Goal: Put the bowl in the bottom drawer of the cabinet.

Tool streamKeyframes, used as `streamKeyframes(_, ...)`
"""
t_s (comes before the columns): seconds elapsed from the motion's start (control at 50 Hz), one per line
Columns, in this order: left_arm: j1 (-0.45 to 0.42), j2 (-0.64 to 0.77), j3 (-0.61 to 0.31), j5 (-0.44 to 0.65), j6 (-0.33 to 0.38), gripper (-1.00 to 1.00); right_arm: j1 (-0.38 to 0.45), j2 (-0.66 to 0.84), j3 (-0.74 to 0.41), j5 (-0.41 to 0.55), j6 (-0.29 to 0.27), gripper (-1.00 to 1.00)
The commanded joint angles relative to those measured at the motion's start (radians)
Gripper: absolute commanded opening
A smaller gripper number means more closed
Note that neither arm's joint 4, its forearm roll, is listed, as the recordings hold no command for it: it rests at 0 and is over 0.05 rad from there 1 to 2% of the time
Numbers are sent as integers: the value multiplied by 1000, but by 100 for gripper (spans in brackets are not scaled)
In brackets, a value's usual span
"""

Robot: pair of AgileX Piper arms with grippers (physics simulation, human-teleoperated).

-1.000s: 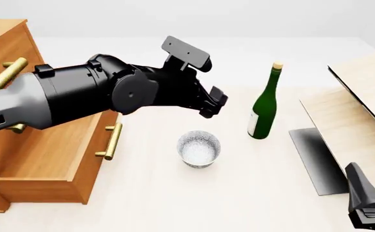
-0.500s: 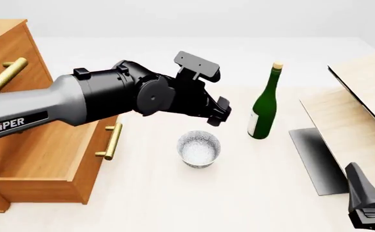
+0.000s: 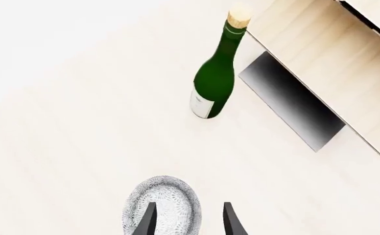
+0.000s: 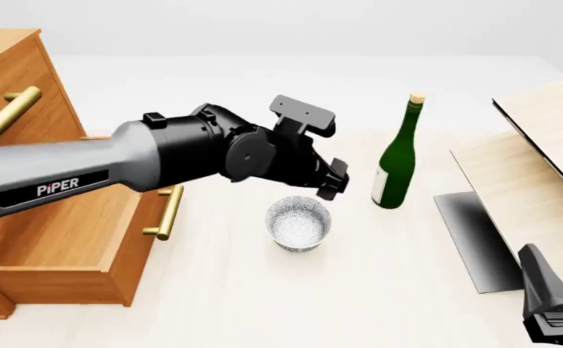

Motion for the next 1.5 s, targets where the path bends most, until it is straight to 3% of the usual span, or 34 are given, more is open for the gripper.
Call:
streamKeyframes(0.02, 0, 67, 4, -27, -53, 100, 0, 0, 0, 0, 0, 100)
streamKeyframes(0.88, -15, 124, 14, -68, -95, 100, 0, 0, 0, 0, 0, 100)
streamKeyframes(1.5, -25, 160, 57, -152, -169, 100, 0, 0, 0, 0, 0, 100)
